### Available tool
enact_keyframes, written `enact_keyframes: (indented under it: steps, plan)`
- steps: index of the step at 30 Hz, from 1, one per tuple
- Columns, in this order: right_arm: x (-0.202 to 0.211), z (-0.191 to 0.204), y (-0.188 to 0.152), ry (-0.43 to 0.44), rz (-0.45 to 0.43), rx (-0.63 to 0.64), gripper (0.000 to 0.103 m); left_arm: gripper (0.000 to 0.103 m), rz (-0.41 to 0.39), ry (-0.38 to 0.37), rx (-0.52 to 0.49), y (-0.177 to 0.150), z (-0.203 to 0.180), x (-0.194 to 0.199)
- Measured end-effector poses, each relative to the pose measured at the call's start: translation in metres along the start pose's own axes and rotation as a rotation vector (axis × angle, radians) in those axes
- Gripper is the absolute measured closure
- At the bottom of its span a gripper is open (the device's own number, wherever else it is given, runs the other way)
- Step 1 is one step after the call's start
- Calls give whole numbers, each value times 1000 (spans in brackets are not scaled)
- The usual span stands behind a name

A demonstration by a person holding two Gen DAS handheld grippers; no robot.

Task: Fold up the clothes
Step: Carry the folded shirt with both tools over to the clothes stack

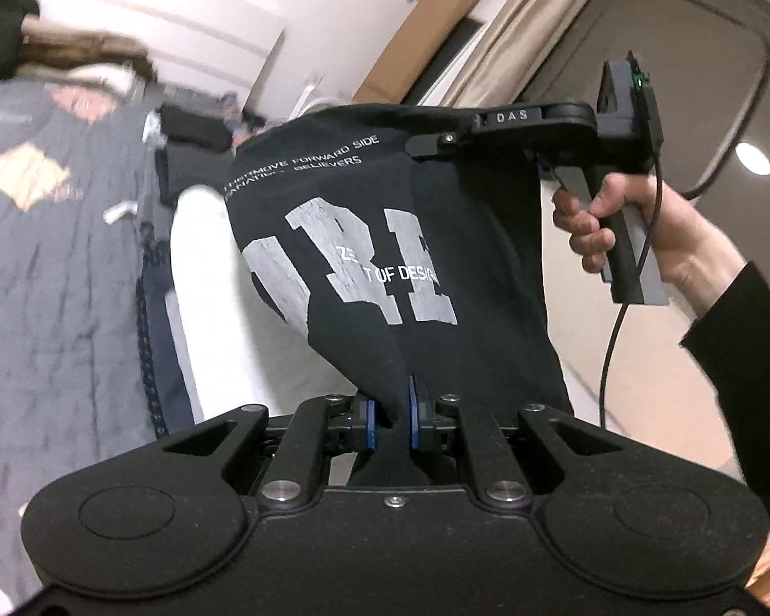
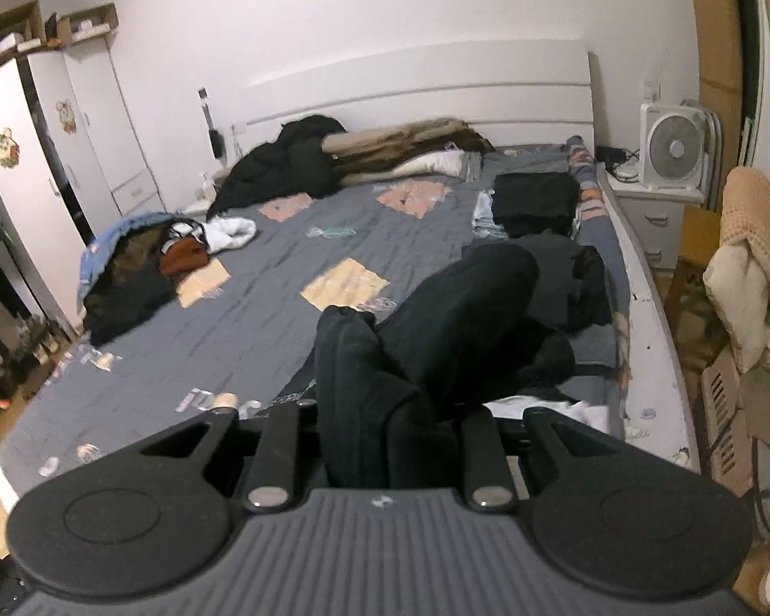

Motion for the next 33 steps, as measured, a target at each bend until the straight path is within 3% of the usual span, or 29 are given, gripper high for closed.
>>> enact_keyframes:
  steps: [3,6,9,11,12,15,16,18,21,26,29,33]
  plan:
    - [-33,-38,-17,-15,70,-2,80,91,63,25,33,-17,10,-40]
    - [-64,-74,-41,-40,135,-21,77,91,75,58,30,-30,21,-58]
    - [-74,-95,-53,-38,114,-2,65,89,70,84,4,-34,26,-64]
    - [-71,-102,-50,-40,83,38,54,83,67,124,-43,-34,23,-66]
    - [-69,-105,-49,-44,70,59,45,76,55,149,-76,-34,21,-65]
    - [-67,-105,-43,-80,41,141,35,67,14,181,-115,-36,17,-55]
    - [-67,-105,-41,-95,39,165,32,54,12,180,-105,-37,19,-50]
    - [-67,-106,-37,-127,38,204,27,41,2,189,-102,-36,20,-40]
    - [-69,-116,-32,-175,54,235,17,38,-31,199,-96,-22,24,-27]
    - [-55,-120,-30,-256,75,325,16,37,-86,178,-49,24,32,-27]
    - [-41,-126,-32,-280,68,324,16,37,-95,203,-79,63,35,-52]
    - [-21,-126,-46,-262,18,304,15,41,-37,239,-89,104,45,-101]
Point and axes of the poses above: each gripper's, at about its wrist camera, not at the fingertips, and x roughly against the way its jaws point, z to its left, y to its top, the point moved 8 cm from there along -x, roughly the way its jaws point, and after that the axes turned 14 degrees about y, right-handed, at the moved point
